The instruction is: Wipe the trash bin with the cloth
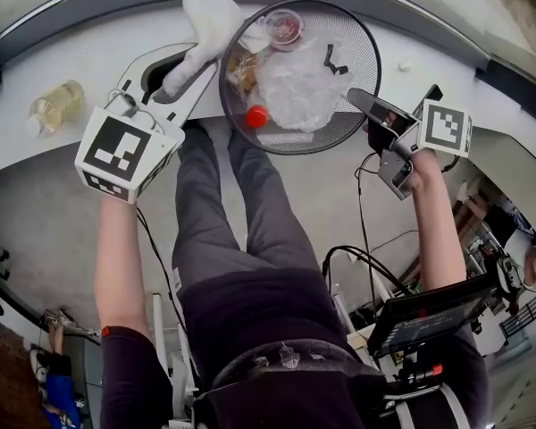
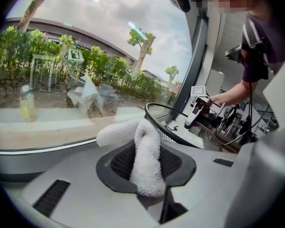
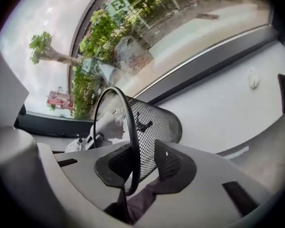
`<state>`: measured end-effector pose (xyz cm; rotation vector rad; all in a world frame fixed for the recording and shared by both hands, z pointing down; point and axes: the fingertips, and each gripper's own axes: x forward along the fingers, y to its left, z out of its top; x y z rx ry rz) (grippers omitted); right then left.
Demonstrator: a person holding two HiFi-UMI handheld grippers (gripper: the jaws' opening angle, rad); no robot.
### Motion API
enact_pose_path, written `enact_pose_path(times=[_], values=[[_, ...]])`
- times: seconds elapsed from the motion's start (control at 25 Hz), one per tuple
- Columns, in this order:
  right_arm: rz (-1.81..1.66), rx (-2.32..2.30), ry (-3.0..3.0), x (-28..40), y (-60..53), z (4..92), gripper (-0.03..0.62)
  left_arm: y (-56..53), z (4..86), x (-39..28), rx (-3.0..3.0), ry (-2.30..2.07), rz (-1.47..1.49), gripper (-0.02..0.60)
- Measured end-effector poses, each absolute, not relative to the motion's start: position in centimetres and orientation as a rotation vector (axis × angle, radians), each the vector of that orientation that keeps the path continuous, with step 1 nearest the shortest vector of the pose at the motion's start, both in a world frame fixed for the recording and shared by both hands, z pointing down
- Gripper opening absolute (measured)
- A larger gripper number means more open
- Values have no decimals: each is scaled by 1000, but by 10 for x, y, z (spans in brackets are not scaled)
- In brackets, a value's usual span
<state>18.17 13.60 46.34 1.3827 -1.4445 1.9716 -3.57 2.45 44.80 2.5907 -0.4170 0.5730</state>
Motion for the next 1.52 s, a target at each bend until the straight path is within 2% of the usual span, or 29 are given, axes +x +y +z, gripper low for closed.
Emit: enact_pose_path(times=[0.24,0.48,0.64,0.72,0.8,0.96,1.08,1.2,1.24,1.28,1.4,1.52], values=[[2292,1525,-1329,182,153,473,103,55,468,-24,2526,-357,584,87],[2655,1353,-1187,156,170,484,101,97,479,0,2431,-250,627,87],[2504,1374,-1274,161,160,482,111,111,494,1,2415,-229,667,87],[2443,1348,-1341,157,155,477,166,97,504,-15,2405,-324,663,87],[2358,1349,-1398,155,150,468,183,78,502,-39,2419,-427,647,87],[1905,1452,-1528,171,117,441,181,28,466,-91,2518,-576,611,87],[1734,1307,-1713,140,86,426,181,-6,437,-114,2582,-619,574,87],[1745,1231,-1694,138,92,449,179,-19,437,-88,2609,-587,537,87],[1755,1246,-1661,153,98,458,161,-18,443,-68,2606,-565,532,87],[1771,1278,-1628,174,104,466,92,-15,449,-46,2600,-541,533,87],[1915,1442,-1481,232,119,475,87,3,467,4,2577,-475,560,87],[2076,1543,-1386,219,131,470,89,34,468,-3,2558,-393,556,87]])
